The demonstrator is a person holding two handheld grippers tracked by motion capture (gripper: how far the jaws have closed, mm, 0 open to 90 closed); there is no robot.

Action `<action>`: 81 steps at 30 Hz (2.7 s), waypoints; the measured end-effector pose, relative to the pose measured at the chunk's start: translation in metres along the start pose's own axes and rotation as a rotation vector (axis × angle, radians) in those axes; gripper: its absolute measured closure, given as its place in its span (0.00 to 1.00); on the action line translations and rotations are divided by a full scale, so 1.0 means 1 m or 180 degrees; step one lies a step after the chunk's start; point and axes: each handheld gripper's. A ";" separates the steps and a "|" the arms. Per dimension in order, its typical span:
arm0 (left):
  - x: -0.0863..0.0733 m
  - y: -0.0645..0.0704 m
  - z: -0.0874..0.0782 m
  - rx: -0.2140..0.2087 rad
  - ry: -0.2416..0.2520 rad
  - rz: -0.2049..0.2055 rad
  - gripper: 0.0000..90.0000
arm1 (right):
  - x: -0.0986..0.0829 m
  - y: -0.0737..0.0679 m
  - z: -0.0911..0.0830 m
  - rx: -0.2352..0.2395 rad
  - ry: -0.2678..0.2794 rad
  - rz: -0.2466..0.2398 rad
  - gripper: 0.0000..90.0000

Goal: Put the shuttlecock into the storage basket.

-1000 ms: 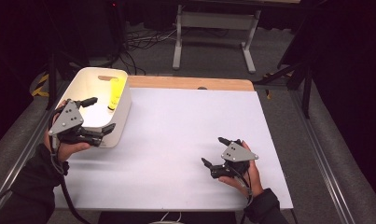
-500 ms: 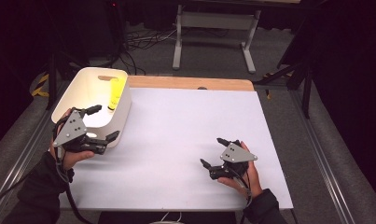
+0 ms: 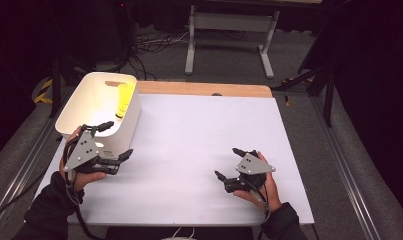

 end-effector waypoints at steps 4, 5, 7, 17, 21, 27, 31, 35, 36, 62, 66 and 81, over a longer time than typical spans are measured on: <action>-0.003 0.004 0.001 -0.0028 -0.0016 0.0020 0.09 | 0.000 -0.001 0.000 0.0003 0.0003 -0.0011 0.12; -0.004 0.005 0.001 -0.0033 -0.0025 0.0020 0.09 | 0.000 -0.001 0.000 0.0007 0.0004 -0.0013 0.12; -0.006 0.007 0.003 -0.0066 -0.0036 0.0015 0.08 | 0.000 -0.001 0.000 0.0020 0.0003 -0.0016 0.12; -0.022 0.020 0.014 -0.0127 -0.0206 0.0070 0.08 | 0.000 -0.006 0.001 0.0011 -0.0040 -0.0101 0.12; -0.030 0.025 0.016 -0.0166 -0.0255 0.0041 0.08 | 0.000 -0.008 0.001 0.0013 -0.0049 -0.0122 0.12; -0.042 0.031 0.017 -0.0212 -0.0321 0.0011 0.09 | 0.000 -0.010 0.002 0.0035 -0.0052 -0.0140 0.12; -0.047 0.033 0.018 -0.0251 -0.0368 0.0000 0.09 | 0.000 -0.011 0.000 0.0033 -0.0043 -0.0141 0.12; -0.052 0.035 0.018 -0.0283 -0.0434 -0.0017 0.09 | -0.002 -0.011 -0.001 0.0015 -0.0040 -0.0123 0.12; -0.053 0.034 0.017 -0.0289 -0.0442 -0.0018 0.09 | -0.002 -0.011 -0.002 0.0013 -0.0037 -0.0118 0.12; -0.086 0.025 -0.003 -0.0291 -0.0538 -0.0455 0.10 | -0.007 -0.013 -0.005 0.0022 0.0041 -0.0079 0.12; -0.084 0.026 -0.003 -0.0281 -0.0543 -0.0413 0.10 | -0.007 -0.012 -0.006 0.0028 0.0037 -0.0078 0.12; -0.084 0.027 -0.006 -0.0327 -0.0446 -0.0407 0.09 | -0.006 -0.016 -0.003 -0.0001 -0.0001 -0.0093 0.12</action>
Point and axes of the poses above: each handheld gripper's, and its own axes: z roughly forward along the jaws, x roughly out of its top, y roughly to its right, and after that the axes turned 5 degrees about -z, right-handed
